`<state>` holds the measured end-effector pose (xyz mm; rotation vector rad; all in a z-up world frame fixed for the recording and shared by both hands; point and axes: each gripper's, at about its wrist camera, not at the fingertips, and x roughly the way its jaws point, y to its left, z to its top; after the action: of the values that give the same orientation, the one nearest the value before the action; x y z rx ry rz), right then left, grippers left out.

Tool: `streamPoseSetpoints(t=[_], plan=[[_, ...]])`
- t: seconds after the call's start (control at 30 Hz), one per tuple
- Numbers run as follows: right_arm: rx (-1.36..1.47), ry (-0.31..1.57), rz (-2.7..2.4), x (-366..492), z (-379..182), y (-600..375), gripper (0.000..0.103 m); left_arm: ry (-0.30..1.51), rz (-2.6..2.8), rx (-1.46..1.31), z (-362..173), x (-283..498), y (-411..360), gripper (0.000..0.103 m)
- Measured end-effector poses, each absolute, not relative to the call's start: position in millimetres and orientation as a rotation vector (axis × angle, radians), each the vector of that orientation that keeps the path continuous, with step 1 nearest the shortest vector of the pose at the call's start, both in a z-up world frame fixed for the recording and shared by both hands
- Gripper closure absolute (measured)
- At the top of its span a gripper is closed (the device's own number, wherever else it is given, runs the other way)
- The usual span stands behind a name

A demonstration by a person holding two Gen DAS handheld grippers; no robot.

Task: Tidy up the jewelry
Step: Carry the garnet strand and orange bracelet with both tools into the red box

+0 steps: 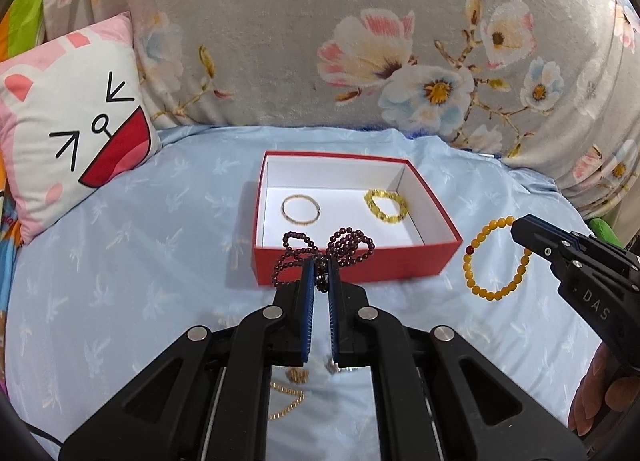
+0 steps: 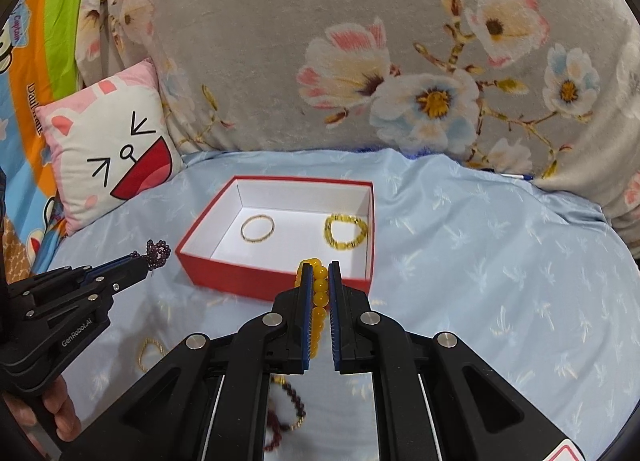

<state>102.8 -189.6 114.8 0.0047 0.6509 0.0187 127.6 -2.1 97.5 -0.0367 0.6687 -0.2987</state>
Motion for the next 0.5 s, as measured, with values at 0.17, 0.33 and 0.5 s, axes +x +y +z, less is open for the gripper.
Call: streamPoseSetpoints(t=[0.17, 0.33, 0.5], plan=[[0.023, 0.637, 0.017, 134, 125, -195, 0.096, 0.653, -0.295, -0.03, 107, 156, -7, 0.097], [0.028, 0.638, 0.008, 164, 127, -197, 0.096, 0.641, -0.293, -0.031, 113, 184, -14, 0.097], [0.041, 0.67, 0.004, 193, 117, -201, 0.096, 0.657, -0.297, -0.038, 108, 212, -21, 0.097]])
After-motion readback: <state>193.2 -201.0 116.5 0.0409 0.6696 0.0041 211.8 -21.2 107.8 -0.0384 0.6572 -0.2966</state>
